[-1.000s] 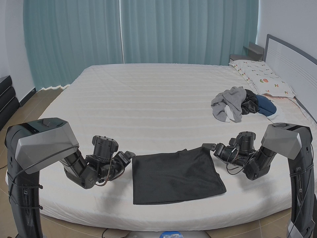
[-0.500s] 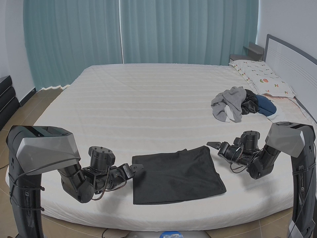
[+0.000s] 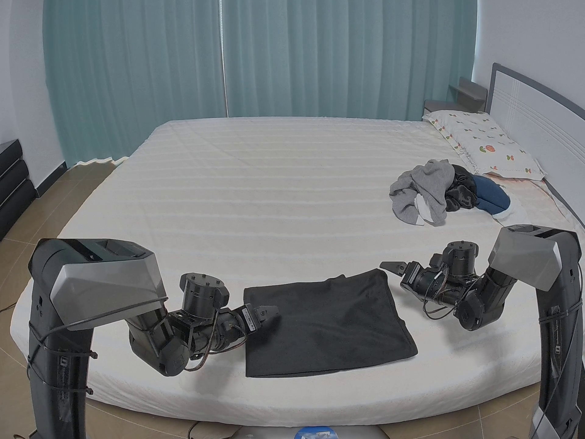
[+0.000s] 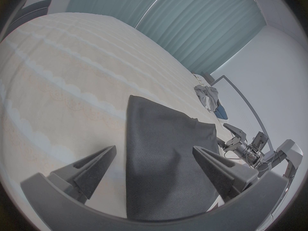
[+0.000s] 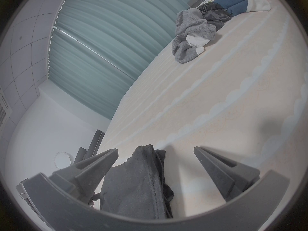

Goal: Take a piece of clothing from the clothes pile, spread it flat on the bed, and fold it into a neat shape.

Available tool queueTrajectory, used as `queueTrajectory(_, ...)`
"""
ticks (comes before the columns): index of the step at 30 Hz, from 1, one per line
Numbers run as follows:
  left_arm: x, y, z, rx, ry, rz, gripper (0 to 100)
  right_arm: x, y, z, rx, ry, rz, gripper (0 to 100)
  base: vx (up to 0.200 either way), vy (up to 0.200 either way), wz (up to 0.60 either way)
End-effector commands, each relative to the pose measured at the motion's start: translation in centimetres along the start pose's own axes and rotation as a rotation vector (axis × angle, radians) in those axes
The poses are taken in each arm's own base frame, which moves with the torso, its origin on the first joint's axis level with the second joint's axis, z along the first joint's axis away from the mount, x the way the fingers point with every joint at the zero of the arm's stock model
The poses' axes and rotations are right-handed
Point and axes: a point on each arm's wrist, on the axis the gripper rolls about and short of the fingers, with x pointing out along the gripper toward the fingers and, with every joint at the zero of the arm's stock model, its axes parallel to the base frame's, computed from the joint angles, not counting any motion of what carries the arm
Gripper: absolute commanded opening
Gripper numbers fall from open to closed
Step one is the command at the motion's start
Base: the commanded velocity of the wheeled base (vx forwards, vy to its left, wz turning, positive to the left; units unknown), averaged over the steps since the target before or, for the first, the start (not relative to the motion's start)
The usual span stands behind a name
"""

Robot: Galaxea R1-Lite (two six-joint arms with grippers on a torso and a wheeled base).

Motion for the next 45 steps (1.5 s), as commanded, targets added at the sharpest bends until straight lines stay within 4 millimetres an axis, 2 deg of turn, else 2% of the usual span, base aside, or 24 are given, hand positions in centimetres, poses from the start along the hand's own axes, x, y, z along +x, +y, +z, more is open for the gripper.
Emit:
queueTrajectory(1, 0.2, 0.0, -0.3, 0.001, 0.01, 0.003, 0, 0.0, 0.0, 0.0, 0.0, -0.002, 0.0, 100, 0.0, 0.0, 0.0)
queueTrajectory(24, -0.2, 0.2, 0.1, -0.012, -0.006, 0.006, 0, -0.5, -0.7, 1.1, 0.031, -0.032, -0.013, 100, 0.0, 0.0, 0.0)
queueTrajectory(37, -0.2, 0.1, 0.3, -0.017, -0.033, 0.029, 0, -0.5, -0.7, 1.0, 0.033, -0.027, -0.014, 100, 0.0, 0.0, 0.0)
queueTrajectory(45, -0.8, 0.1, 0.5, -0.02, -0.04, 0.031, 0, -0.6, -0.8, 1.0, 0.034, -0.025, -0.016, 100, 0.0, 0.2, 0.0)
